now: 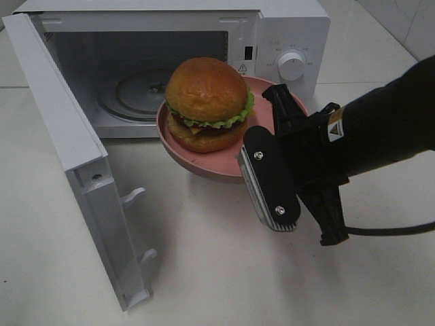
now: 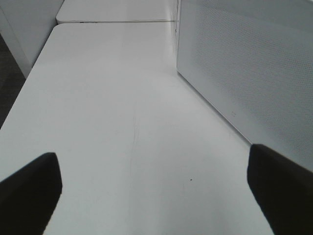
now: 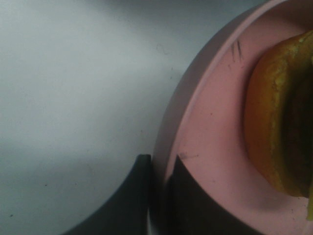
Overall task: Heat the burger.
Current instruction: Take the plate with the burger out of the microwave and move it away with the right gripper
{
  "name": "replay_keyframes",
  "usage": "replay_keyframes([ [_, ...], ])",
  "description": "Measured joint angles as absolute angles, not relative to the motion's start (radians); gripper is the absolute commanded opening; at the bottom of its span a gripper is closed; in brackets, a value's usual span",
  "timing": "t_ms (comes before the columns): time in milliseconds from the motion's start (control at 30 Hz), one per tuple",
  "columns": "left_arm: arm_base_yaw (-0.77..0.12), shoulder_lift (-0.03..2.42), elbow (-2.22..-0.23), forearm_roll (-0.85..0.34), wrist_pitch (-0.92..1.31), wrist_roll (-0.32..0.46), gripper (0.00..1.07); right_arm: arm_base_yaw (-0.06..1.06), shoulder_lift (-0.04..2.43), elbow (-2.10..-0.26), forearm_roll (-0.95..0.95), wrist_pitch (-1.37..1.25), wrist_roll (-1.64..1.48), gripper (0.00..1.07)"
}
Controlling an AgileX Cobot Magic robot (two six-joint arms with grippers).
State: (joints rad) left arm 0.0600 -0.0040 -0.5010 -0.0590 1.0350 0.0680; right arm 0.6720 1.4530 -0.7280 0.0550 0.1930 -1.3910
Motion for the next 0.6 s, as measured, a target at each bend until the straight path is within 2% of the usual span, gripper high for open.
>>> replay_keyframes([
  [600, 0.060, -0.004, -0.501, -0.059, 1.035, 0.068, 0.98, 0.672, 1.218, -0.521, 0.058, 0.204, -1.388, 0.00],
])
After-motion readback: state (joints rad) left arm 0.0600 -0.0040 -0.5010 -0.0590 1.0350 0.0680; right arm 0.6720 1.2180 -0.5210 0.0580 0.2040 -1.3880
